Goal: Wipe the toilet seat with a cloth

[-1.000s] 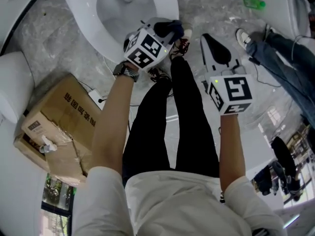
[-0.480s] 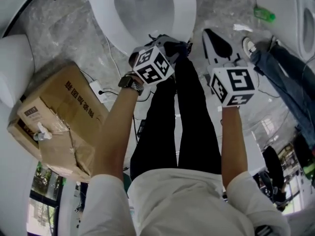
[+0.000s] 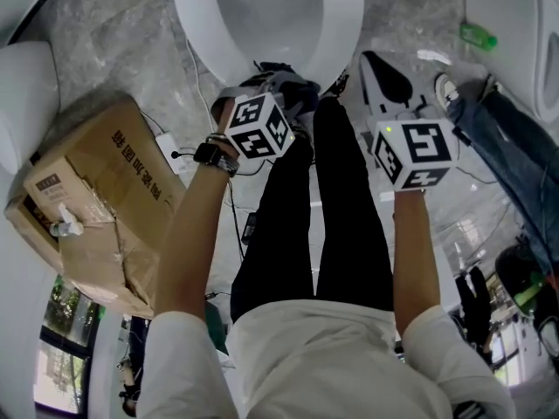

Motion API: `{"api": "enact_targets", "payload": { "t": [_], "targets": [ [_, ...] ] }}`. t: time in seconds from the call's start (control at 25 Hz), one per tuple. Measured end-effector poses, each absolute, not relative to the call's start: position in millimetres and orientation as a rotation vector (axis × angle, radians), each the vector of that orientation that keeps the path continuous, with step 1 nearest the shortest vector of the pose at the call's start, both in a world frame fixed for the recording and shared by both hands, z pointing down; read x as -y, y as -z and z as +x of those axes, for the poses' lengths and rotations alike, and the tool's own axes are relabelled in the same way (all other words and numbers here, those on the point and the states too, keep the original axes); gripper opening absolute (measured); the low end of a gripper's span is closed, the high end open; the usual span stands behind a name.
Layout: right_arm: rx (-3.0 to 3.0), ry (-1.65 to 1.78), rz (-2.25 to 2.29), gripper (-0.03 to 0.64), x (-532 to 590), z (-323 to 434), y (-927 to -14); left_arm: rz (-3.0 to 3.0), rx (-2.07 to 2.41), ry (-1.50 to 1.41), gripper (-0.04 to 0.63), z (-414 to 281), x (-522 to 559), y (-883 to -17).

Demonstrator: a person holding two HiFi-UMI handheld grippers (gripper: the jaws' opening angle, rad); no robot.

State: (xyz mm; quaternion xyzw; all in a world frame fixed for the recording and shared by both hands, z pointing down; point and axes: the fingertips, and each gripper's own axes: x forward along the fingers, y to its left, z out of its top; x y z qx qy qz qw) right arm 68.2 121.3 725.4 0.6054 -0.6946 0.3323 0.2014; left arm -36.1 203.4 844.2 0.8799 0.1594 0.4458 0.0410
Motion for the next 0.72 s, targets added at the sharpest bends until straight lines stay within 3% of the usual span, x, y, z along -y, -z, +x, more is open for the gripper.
{"api": "enact_targets", "payload": {
  "t": [0.72],
  "targets": [
    [1.995,-0.899,1.593,0.033,-100.8,54.3,-730.1,2.786,-0.373,-1.567,0.035,-110.6,-152.3,-843.1]
  ]
}}
